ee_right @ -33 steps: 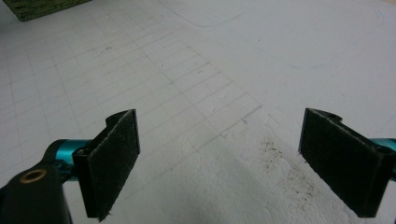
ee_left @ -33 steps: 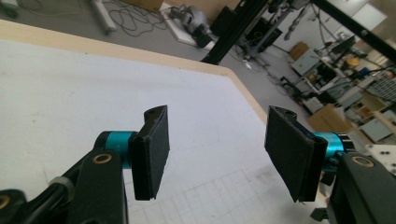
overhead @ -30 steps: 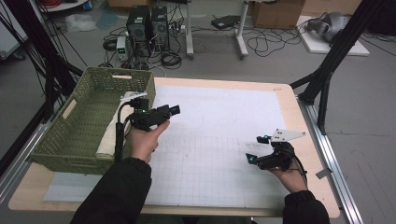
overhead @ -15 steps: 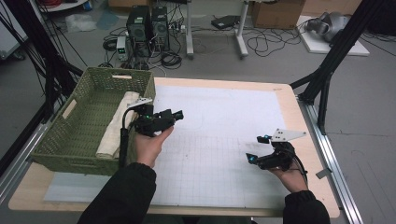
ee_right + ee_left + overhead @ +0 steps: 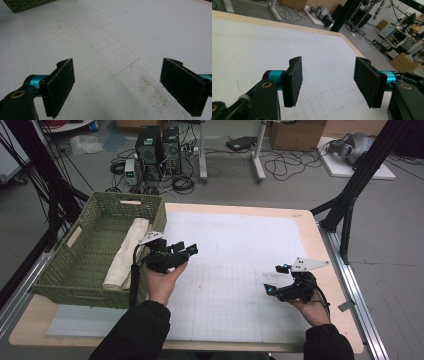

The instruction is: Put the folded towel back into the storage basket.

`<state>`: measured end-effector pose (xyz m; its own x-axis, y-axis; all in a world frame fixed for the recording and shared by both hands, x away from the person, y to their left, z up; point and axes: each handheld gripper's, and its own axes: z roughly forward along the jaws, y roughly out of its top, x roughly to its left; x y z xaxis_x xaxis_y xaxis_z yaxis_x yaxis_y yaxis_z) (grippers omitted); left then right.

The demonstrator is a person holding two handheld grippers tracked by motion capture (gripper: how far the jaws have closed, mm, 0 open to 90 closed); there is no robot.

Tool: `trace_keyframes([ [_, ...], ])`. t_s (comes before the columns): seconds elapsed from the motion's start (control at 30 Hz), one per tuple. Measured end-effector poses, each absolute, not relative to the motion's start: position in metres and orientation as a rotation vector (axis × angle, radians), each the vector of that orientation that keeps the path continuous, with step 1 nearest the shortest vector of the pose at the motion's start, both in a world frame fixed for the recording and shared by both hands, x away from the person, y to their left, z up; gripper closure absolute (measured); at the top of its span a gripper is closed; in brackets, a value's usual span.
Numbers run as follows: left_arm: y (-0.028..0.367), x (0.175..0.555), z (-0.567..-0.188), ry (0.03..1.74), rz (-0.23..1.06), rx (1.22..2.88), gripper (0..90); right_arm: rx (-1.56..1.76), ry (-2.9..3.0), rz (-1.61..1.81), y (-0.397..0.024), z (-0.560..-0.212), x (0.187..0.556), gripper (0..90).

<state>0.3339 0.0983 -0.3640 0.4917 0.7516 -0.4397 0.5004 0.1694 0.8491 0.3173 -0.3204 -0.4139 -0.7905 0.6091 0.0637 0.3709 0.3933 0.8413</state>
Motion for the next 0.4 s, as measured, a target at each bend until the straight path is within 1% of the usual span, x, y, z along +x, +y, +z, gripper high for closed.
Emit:
trace_keyframes([
  [0.27, 0.093, 0.321, -0.371, 1.129, 0.264, 1.499, 40.2, 0.857, 2.399, 1.351, -0.319, -0.413, 0.316, 11.8],
  [0.33, 0.092, 0.318, -0.374, 1.132, 0.293, 1.510, 40.4, 0.848, 2.398, 1.351, -0.319, -0.412, 0.316, 11.9],
  [0.4, 0.091, 0.316, -0.376, 1.129, 0.273, 1.520, 40.4, 0.847, 2.400, 1.351, -0.319, -0.412, 0.315, 11.8],
])
